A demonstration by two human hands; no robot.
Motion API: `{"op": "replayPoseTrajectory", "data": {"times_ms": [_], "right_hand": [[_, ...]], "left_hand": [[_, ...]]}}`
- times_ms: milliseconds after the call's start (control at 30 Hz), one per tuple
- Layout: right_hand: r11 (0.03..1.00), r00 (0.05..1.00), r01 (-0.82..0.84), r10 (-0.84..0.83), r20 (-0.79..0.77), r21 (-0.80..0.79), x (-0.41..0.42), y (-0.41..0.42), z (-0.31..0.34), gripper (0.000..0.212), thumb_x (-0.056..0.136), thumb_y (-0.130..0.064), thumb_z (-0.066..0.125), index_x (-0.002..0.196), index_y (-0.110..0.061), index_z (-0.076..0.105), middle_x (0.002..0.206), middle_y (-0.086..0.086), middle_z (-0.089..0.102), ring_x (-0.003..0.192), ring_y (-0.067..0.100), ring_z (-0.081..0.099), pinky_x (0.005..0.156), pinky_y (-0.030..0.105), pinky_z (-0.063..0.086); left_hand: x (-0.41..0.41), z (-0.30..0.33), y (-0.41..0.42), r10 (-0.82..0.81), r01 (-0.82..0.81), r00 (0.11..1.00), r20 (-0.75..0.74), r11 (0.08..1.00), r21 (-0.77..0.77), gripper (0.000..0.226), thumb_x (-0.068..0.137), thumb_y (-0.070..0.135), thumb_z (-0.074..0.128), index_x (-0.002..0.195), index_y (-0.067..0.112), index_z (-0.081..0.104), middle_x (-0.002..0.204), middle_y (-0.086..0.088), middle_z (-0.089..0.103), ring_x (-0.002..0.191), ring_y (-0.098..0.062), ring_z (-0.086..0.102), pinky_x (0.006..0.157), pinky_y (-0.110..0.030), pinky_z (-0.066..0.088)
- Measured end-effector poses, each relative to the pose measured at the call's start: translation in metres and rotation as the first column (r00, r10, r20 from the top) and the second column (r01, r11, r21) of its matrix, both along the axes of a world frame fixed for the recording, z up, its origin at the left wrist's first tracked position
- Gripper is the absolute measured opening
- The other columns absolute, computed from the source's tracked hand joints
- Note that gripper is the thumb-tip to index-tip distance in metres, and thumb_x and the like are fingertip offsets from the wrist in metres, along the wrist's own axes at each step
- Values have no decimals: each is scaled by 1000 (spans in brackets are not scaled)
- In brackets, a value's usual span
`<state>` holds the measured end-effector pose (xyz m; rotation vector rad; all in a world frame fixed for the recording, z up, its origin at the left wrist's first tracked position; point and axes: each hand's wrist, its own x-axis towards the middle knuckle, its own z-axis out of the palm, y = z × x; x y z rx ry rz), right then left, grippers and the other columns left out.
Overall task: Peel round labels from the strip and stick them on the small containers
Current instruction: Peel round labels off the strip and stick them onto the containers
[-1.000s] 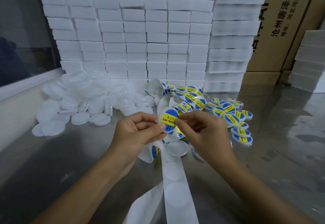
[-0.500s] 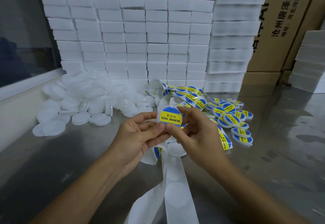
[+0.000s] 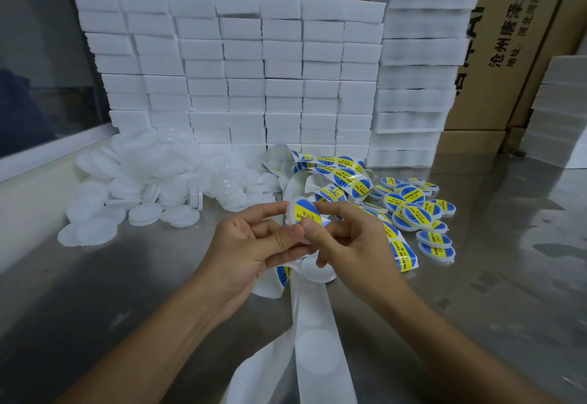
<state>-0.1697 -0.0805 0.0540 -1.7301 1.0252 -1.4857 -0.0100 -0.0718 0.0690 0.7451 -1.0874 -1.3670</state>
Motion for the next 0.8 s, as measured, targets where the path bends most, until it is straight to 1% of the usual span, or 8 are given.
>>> {"op": "replayPoseTrajectory", "data": {"times_ms": [133, 233, 333, 400, 500, 567, 667, 800], "right_hand": [[998, 997, -11, 7, 79, 59, 3, 1, 1, 44, 68, -45, 71, 96, -13, 59, 52, 1, 64, 45, 6, 60, 47, 16, 45], [998, 994, -9, 1, 112, 68, -1, -3, 3, 31, 80, -33, 70, 89, -7, 56, 55, 9, 67, 41, 14, 58, 45, 22, 46], [998, 998, 5, -9, 68, 57, -5, -6, 1, 22, 92, -27, 61, 83, -7, 57, 54, 11, 66, 38, 17, 55, 43, 22, 44], [998, 998, 22, -25, 58, 51, -6, -6, 0, 29, 86, -36, 65, 83, -8, 59, 55, 12, 67, 41, 21, 58, 43, 24, 46], [991, 993, 116, -116, 7, 63, -3, -2, -1, 53, 62, -64, 71, 79, -15, 55, 57, 12, 67, 48, 20, 66, 46, 33, 52], [985, 987, 161, -160, -22, 69, -3, -2, -1, 59, 59, -69, 69, 75, -15, 51, 58, 11, 67, 48, 19, 67, 47, 36, 52], [991, 992, 122, -124, 25, 45, -5, -5, 0, 50, 72, -56, 67, 72, -10, 49, 57, 8, 67, 45, 21, 64, 39, 27, 46], [998, 998, 56, -57, 27, 9, -7, -8, -2, 38, 83, -45, 62, 73, -9, 51, 55, 10, 66, 48, 33, 62, 42, 30, 48]], "left_hand": [[0, 1, 1, -12, 13, 999, 35, 999, -37, 42, 48, 20, 82, 90, 17, 78, 72, -15, 72, 71, -28, 74, 63, -28, 59], [1, 0, 2, -49, 51, 998, 44, 998, -46, 41, 50, 21, 82, 91, 19, 78, 79, -17, 73, 76, -30, 74, 65, -30, 59], [0, 0, 2, -69, 73, 996, 59, 996, -51, 39, 52, 24, 82, 90, 23, 79, 85, -17, 75, 78, -27, 74, 66, -29, 59], [-1, -1, 1, -66, 70, 995, 68, 996, -54, 38, 51, 25, 81, 89, 26, 79, 84, -16, 75, 78, -26, 74, 66, -29, 59], [0, -4, 0, -70, 79, 990, 122, 994, -76, 40, 55, 26, 80, 94, 24, 79, 78, -15, 71, 82, -30, 73, 69, -31, 59], [-1, -6, 0, -71, 92, 979, 189, 990, -104, 39, 62, 24, 77, 102, 21, 77, 75, -19, 64, 87, -32, 72, 73, -33, 59], [-1, -6, -2, -50, 78, 974, 220, 990, -118, 38, 71, 17, 69, 109, 14, 74, 92, -30, 66, 92, -31, 72, 74, -33, 59], [1, -8, -4, -29, 51, 979, 201, 994, -102, 46, 72, 17, 66, 116, 6, 67, 104, -27, 69, 95, -33, 71, 75, -32, 59]]}}
